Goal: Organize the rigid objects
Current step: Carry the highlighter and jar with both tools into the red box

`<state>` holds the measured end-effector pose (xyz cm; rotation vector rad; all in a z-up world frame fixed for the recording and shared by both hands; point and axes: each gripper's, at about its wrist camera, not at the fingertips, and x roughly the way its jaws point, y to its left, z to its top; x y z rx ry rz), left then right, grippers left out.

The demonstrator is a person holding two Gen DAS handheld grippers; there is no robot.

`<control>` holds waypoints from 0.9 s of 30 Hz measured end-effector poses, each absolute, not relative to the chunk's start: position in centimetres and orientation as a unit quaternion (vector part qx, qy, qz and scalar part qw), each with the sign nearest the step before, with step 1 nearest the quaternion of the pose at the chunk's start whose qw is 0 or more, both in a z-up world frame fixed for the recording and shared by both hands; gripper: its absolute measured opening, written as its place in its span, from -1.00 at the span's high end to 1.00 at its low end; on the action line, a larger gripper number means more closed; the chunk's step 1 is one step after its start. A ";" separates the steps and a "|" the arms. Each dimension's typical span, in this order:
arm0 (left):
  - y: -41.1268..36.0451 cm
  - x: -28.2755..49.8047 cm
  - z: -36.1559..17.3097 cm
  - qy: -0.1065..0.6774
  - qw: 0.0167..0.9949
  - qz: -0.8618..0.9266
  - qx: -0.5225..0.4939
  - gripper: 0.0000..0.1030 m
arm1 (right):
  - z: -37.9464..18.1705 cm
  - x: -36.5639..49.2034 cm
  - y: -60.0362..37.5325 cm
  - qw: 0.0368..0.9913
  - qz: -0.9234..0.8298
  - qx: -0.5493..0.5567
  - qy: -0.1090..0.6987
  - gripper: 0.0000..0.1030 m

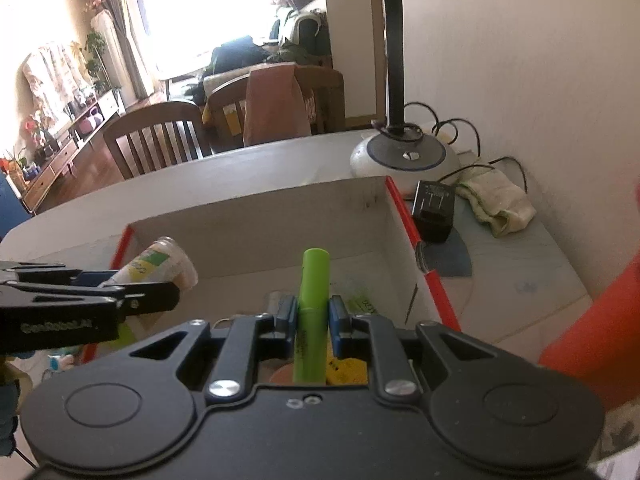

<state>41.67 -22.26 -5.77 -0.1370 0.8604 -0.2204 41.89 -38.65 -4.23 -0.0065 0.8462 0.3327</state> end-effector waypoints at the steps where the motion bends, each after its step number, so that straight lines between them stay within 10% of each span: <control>1: -22.6 42.3 -6.1 0.419 0.900 -0.105 -0.063 0.19 | -4.6 42.5 -38.7 0.896 0.162 -0.005 0.414 0.69; 27: -25.9 50.2 -12.6 0.526 0.847 -0.066 -0.031 0.19 | -9.9 46.3 -37.3 0.850 0.191 -0.060 0.486 0.70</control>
